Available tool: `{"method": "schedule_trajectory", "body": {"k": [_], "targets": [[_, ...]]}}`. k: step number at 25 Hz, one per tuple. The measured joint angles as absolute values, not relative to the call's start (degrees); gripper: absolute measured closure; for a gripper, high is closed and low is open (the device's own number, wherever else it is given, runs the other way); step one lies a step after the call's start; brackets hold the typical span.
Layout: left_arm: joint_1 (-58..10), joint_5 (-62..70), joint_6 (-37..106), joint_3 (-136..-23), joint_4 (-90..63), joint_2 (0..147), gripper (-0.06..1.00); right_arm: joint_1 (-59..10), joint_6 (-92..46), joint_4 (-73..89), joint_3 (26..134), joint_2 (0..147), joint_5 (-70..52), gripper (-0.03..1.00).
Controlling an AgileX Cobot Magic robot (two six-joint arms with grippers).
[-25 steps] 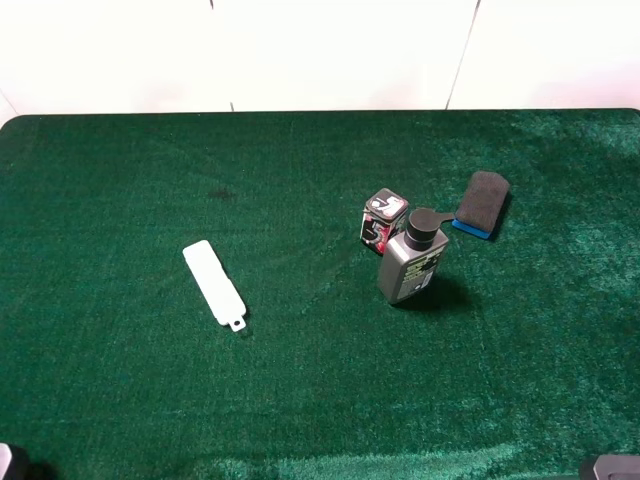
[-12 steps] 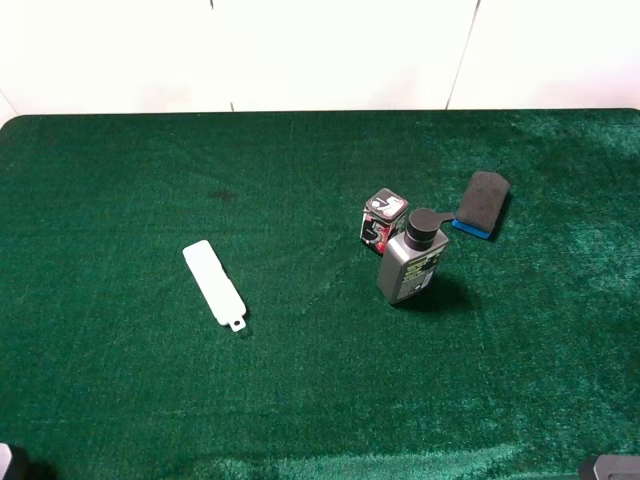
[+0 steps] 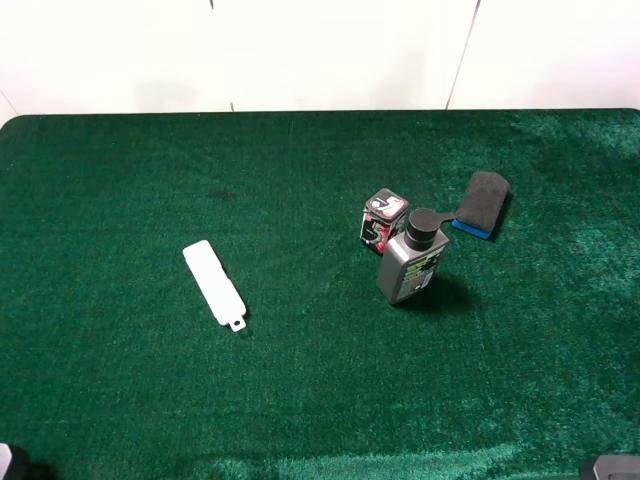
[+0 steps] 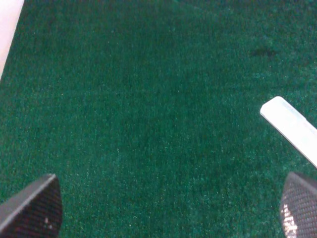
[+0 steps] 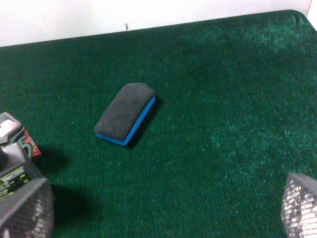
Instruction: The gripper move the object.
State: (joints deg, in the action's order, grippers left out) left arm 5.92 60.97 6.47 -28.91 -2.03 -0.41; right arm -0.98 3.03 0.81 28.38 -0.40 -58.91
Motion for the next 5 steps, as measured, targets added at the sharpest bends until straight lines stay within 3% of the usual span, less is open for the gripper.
{"method": "schedule_trajectory", "body": {"k": [5], "targets": [[5.9, 61.0, 6.5, -28.9, -2.0, -0.4, 0.05, -1.0, 3.0, 0.8, 28.4, -0.4, -58.9, 0.28]]}}
